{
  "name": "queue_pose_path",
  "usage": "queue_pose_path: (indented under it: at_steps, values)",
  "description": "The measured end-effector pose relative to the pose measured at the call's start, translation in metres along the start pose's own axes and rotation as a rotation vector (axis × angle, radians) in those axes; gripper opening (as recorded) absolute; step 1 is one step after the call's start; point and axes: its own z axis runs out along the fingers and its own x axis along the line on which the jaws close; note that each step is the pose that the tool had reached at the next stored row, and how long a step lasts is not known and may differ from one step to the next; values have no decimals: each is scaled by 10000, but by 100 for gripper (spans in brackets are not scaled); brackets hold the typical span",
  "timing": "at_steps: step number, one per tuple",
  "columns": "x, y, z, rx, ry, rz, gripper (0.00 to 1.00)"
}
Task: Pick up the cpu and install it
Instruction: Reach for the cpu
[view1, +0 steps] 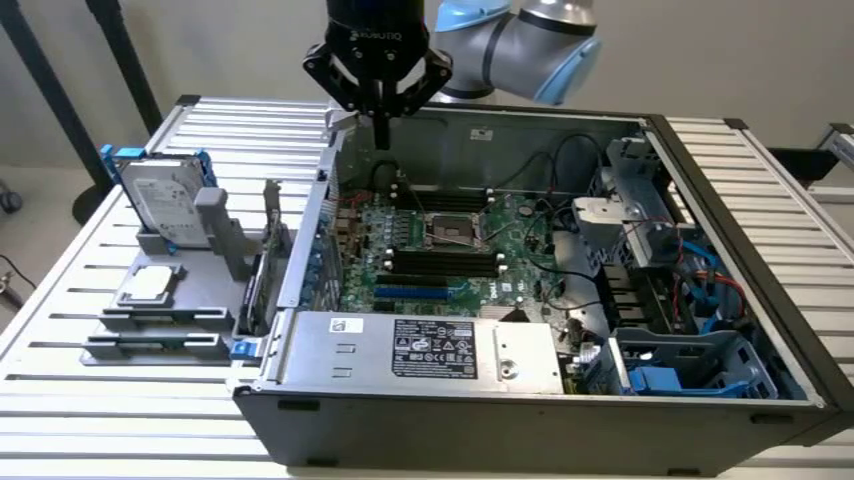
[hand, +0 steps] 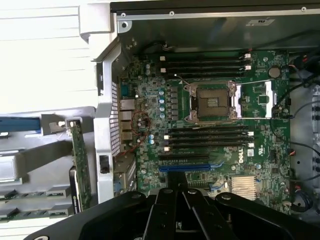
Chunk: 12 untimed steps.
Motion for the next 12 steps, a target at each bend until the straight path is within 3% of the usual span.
queue_pose_path:
  at_steps: [12]
  values:
    - [544, -25, 9, 0, 4, -1, 11]
